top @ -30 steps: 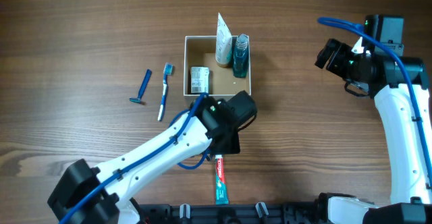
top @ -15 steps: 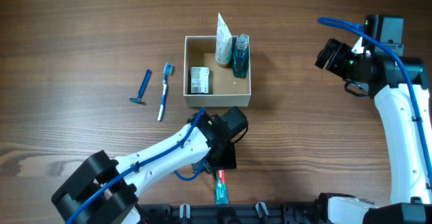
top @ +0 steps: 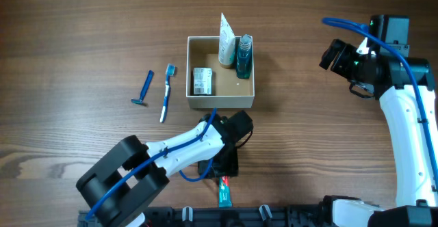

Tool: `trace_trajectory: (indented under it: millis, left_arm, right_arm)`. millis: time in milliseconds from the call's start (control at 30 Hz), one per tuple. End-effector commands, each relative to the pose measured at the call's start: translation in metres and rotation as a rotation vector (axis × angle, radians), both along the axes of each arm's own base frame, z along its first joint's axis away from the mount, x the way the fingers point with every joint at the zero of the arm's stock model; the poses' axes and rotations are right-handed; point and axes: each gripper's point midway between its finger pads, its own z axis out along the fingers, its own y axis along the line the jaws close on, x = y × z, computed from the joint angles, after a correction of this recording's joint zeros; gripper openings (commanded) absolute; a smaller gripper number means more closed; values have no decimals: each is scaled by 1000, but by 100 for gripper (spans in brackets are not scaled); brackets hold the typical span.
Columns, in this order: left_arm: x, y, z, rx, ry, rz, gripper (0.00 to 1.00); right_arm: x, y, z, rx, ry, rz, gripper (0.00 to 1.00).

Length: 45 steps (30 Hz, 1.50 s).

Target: Pack container

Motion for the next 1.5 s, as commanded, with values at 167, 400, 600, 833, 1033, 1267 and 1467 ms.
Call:
trace_trajectory:
  millis: [167,400,600,833,1033,1267,1467]
  left_arm:
    - [-9,-2,-4,-30,55,-32,9]
    - [-4,-3,7,-62,38,-82,4]
    - [18,-5,60,-117,-30,-107,4]
    - [71,5,154,-168,-304,-58,4]
    - [127,31,204,-213,-552,90,4]
    - [201,63,211,-245,-726,89,4]
    - [250,64,196,-320,-782,22,4]
  right_arm:
    - [2,0,3,2,-10,4,100]
    - [2,0,3,2,-10,4,100]
    - [2,0,3,2,-10,4,100]
    - [2,0,3,2,-10,4,100]
    - [2,0,3,2,-10,4,100]
    - [2,0,3,2,-9,4,100]
    - [2,0,3,2,-9,4,100]
